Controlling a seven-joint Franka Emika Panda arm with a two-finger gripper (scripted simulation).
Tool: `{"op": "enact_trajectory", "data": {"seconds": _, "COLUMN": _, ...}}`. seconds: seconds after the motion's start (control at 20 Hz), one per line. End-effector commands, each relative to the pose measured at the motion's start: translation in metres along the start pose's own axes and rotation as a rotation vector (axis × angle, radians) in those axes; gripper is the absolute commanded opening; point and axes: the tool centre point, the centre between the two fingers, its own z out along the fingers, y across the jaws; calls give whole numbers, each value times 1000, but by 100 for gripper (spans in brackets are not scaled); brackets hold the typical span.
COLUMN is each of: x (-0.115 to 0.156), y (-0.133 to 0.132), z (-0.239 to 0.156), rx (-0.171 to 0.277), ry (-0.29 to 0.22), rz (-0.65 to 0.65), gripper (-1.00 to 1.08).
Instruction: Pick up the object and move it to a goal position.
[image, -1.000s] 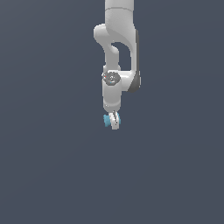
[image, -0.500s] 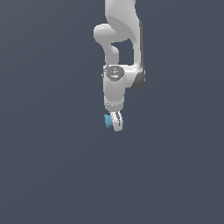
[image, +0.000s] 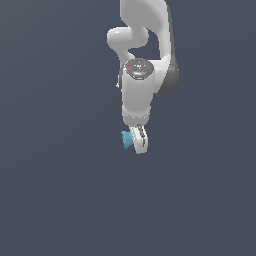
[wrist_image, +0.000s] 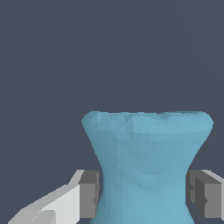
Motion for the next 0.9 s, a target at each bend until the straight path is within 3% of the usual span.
{"op": "enact_trajectory", "data": {"seconds": 0.0, "x": -1, "y": -14, "z": -18, "rx": -1, "ry": 0, "rz": 0, "gripper": -100}}
{"op": "enact_trajectory", "data": {"seconds": 0.85, "x": -6, "y": -88, "z": -107, "rx": -1, "ry": -2, "rz": -2, "gripper": -100}}
